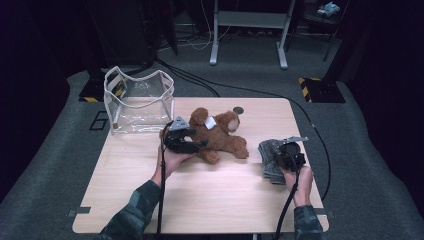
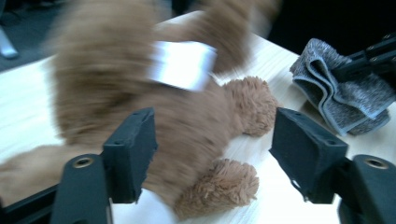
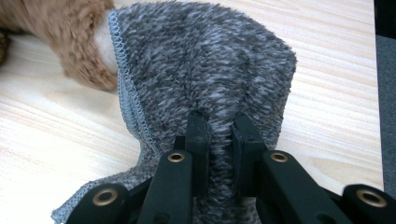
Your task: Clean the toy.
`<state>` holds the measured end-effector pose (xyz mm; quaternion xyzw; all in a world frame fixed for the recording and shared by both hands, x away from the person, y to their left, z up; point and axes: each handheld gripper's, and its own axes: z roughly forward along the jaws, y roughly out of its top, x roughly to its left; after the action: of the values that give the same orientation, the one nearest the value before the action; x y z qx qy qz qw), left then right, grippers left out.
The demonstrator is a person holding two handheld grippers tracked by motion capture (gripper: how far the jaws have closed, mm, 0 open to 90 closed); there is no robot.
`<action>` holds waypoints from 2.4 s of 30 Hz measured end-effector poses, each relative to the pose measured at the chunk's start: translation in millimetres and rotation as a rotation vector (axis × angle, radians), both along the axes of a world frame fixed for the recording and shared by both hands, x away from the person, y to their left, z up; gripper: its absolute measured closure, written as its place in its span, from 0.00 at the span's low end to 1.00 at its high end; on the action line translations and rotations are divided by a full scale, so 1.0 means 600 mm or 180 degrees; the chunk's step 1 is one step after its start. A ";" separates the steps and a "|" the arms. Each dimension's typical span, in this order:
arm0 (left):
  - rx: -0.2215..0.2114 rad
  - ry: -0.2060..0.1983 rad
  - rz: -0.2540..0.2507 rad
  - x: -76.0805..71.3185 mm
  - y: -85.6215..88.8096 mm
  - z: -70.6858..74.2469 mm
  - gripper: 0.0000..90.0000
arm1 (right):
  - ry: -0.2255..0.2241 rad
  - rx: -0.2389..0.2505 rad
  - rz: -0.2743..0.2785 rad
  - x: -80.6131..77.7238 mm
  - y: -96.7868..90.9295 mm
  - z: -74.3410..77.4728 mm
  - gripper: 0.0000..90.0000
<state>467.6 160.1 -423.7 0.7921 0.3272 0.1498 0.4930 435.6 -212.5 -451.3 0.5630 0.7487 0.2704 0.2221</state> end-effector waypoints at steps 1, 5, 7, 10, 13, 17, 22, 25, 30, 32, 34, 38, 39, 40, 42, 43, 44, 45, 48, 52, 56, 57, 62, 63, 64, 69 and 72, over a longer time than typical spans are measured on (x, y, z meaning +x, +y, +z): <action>0.0083 -0.0034 0.0020 -0.004 -0.005 -0.001 0.31 | -0.0002 0.0003 0.0006 0.000 0.000 0.000 0.89; 0.0194 0.0046 -0.0008 -0.011 -0.025 -0.025 0.29 | -0.0005 0.0025 0.0018 0.001 0.002 -0.002 0.89; 0.0322 0.0113 -0.0008 -0.014 -0.039 -0.045 0.28 | 0.0010 0.0038 0.0011 0.002 0.003 -0.003 0.89; 0.0457 0.0174 0.0015 -0.018 -0.062 -0.073 0.28 | 0.0017 0.0046 0.0018 0.003 0.003 -0.004 0.89; 0.0617 0.0123 0.0071 -0.020 -0.079 -0.088 0.28 | 0.0013 0.0041 0.0017 0.004 0.002 -0.004 0.89; 0.0829 0.0074 0.0178 -0.019 -0.099 -0.104 0.29 | 0.0023 0.0057 -0.0007 0.003 0.002 -0.004 0.89; 0.0976 0.0070 0.0249 -0.013 -0.107 -0.119 0.48 | 0.0025 0.0068 -0.0007 0.005 0.003 -0.004 0.89; 0.0982 0.0098 0.0227 -0.009 -0.102 -0.121 0.66 | 0.0021 0.0064 0.0001 0.006 0.003 -0.004 0.89; 0.0933 0.0130 0.0110 -0.007 -0.091 -0.125 0.84 | 0.0031 0.0060 -0.0002 0.006 0.002 -0.004 0.89; 0.0898 0.0112 0.0009 -0.010 -0.081 -0.125 0.86 | 0.0021 0.0061 0.0014 0.006 0.001 -0.004 0.89; 0.0827 0.0152 -0.0049 -0.016 -0.072 -0.125 0.88 | 0.0017 0.0059 0.0013 0.006 0.000 -0.004 0.89; 0.0714 0.0157 -0.0147 -0.028 -0.057 -0.126 0.87 | 0.0020 0.0046 0.0007 0.007 0.000 -0.005 0.89; 0.0707 0.0167 -0.0138 -0.029 -0.055 -0.125 0.85 | 0.0026 0.0054 0.0016 0.007 0.001 -0.004 0.89; 0.0657 0.0190 -0.0125 -0.030 -0.054 -0.124 0.80 | 0.0017 0.0045 0.0010 0.007 0.001 -0.004 0.89; 0.0610 0.0166 -0.0058 -0.038 -0.053 -0.116 0.65 | 0.0025 0.0058 0.0015 0.007 0.003 -0.003 0.89; 0.0634 0.0115 -0.0013 -0.044 -0.053 -0.110 0.57 | 0.0038 0.0061 -0.0008 0.007 0.004 -0.002 0.89; 0.0585 0.0078 0.0003 -0.051 -0.051 -0.104 0.51 | 0.0023 0.0053 0.0013 0.008 0.004 -0.002 0.89; 0.0580 0.0011 0.0065 -0.058 -0.051 -0.099 0.48 | 0.0009 0.0039 0.0022 0.008 0.003 -0.002 0.89; 0.0554 -0.0134 0.0192 -0.076 -0.036 -0.079 0.39 | 0.0006 0.0042 0.0019 0.008 0.003 -0.001 0.89; 0.0496 -0.0318 0.0551 -0.085 -0.003 -0.056 0.33 | 0.0009 0.0065 0.0026 0.008 0.002 0.000 0.89; 0.0543 -0.0398 0.0931 -0.077 0.032 -0.039 0.25 | 0.0009 0.0069 0.0029 0.008 0.002 0.000 0.89; 0.0559 -0.0422 0.1009 -0.075 0.038 -0.037 0.23 | 0.0011 0.0072 0.0017 0.008 0.004 0.000 0.89; 0.0776 -0.0192 0.1186 -0.048 0.048 -0.044 0.17 | 0.0023 0.0079 -0.0003 0.011 0.008 0.003 0.89; 0.0783 -0.0162 0.1218 -0.042 0.049 -0.050 0.17 | 0.0025 0.0074 0.0000 0.011 0.009 0.003 0.89; 0.0841 -0.0079 0.1194 -0.034 0.050 -0.055 0.16 | 0.0022 0.0067 0.0006 0.011 0.009 0.003 0.89; 0.0950 0.0066 0.1153 -0.009 0.051 -0.077 0.07 | 0.0045 0.0084 -0.0003 0.012 0.007 0.002 0.89; 0.0973 0.0066 0.1157 -0.003 0.055 -0.085 0.13 | 0.0035 0.0074 0.0000 0.012 0.004 0.002 0.89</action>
<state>465.5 193.1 -474.8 0.7872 0.4429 0.2757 0.3288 442.8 -209.9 -450.2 0.5669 0.7468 0.2761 0.2115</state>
